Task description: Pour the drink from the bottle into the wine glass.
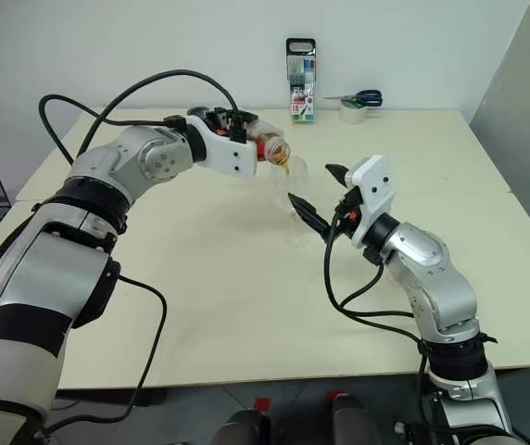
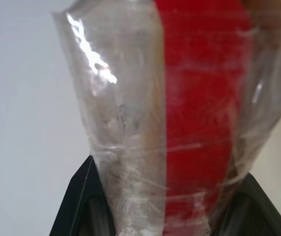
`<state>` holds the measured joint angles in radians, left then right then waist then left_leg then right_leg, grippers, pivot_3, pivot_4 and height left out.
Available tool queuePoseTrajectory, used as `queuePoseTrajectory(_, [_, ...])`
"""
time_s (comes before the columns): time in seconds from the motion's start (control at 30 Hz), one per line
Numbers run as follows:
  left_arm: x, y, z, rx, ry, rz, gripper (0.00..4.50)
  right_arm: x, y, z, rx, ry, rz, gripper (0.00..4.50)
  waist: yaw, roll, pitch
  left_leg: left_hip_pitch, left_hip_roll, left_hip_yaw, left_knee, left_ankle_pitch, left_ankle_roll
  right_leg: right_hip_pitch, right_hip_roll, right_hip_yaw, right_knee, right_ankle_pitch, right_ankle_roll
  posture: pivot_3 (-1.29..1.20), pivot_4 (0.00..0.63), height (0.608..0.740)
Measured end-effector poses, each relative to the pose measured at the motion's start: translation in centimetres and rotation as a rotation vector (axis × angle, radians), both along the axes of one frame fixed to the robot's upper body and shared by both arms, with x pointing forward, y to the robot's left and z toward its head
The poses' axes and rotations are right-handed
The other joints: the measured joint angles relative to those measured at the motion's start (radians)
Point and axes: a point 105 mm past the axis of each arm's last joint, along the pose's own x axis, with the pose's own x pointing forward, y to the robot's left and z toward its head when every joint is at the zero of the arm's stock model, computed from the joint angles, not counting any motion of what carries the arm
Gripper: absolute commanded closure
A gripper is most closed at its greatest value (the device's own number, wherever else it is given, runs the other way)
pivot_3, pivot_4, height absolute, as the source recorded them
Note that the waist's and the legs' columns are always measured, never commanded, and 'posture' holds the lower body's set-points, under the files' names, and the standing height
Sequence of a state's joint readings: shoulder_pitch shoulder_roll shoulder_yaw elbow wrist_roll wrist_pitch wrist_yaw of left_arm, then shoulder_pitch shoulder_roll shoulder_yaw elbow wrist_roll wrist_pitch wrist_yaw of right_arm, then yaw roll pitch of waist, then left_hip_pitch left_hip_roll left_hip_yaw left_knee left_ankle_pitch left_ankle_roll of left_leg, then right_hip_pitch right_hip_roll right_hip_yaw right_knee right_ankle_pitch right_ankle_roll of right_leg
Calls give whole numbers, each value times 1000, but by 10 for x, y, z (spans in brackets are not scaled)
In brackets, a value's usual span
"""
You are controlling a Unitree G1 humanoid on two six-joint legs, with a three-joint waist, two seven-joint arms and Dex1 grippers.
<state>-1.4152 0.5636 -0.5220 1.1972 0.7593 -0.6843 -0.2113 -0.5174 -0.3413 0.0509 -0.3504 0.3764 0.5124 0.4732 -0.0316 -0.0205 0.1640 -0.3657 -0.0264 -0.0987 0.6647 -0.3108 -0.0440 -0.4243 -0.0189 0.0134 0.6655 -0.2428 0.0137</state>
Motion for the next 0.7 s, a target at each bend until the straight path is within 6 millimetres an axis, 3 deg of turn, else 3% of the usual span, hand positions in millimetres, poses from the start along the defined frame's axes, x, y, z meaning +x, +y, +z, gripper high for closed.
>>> queuePoseTrajectory(0.2, [0,-3,9,37,-53,-3,2755,0,1,0,6,0,0,0,0,0,0,0,0,0,0,0,0,0,0,0,0,0,0,0,150,740])
queuePoseTrajectory(0.7, [3,0,12,90,-87,16,2755,0,-6,3,23,-7,-25,0,0,0,0,0,0,0,0,1,-2,0,0,0,1,0,0,0,150,740])
